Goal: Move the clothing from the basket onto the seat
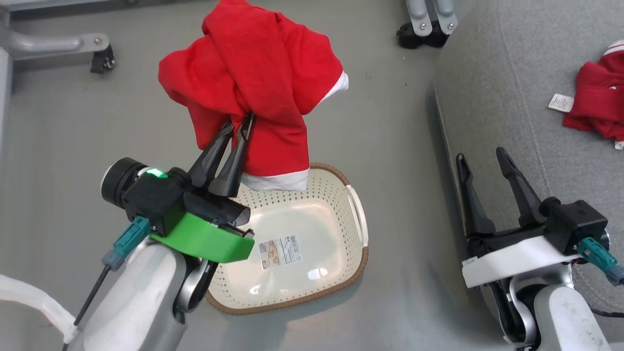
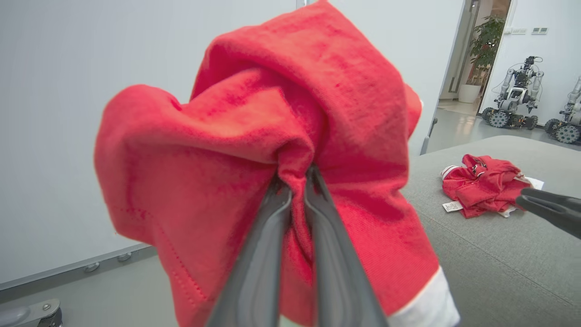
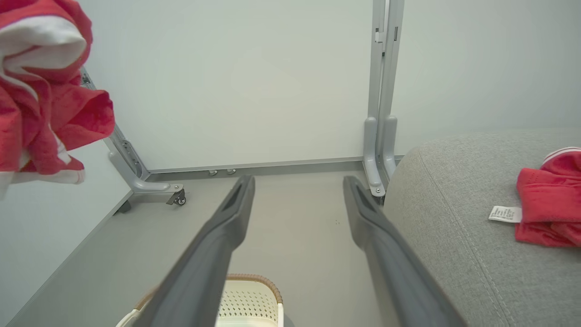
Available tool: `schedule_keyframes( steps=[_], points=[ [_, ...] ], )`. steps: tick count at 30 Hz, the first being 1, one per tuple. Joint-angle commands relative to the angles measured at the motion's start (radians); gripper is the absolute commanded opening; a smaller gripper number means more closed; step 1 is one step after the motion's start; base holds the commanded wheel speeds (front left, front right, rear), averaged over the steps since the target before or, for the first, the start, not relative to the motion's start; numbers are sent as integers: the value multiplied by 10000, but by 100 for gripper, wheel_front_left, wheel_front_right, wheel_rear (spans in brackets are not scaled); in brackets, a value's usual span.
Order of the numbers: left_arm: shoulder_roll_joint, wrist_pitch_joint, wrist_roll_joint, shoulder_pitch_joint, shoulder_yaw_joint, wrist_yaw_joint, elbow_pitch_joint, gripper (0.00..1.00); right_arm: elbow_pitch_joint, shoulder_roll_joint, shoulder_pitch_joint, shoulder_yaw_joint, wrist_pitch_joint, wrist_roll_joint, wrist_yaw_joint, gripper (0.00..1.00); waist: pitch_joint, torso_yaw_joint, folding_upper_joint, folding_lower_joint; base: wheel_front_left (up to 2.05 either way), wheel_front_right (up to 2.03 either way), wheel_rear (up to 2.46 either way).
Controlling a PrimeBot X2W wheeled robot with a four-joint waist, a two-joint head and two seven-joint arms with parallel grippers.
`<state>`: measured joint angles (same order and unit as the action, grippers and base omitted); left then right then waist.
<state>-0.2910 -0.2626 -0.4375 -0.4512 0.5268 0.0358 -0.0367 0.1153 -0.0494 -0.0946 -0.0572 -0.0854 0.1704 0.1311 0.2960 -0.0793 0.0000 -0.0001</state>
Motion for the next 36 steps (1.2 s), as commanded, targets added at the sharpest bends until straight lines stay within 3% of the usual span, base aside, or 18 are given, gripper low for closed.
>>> schedule_keyframes(
  steps=[1, 8, 18, 36],
  points=[
    [-11, -28, -148, 291, -38, 117, 187, 0, 22, -18, 229, -40, 80, -39, -7, 100, -887, 206, 0, 1, 0, 0, 0],
    [-200, 4, -421, 1084, 25, 292, 616, 0, 145, -19, 859, -131, 390, 60, -7, 100, -1816, 217, 0, 1, 0, 0, 0],
    [-201, 114, -747, 2242, 189, -61, 934, 0, 475, -18, 1698, -321, 846, 102, -7, 100, -2913, 135, 0, 1, 0, 0, 0],
    [-268, 264, -933, 2791, 417, -267, 1102, 0, 734, -18, 2088, -702, 1129, 331, -7, 100, -3354, 81, 0, 1, 0, 0, 0]
  ],
)
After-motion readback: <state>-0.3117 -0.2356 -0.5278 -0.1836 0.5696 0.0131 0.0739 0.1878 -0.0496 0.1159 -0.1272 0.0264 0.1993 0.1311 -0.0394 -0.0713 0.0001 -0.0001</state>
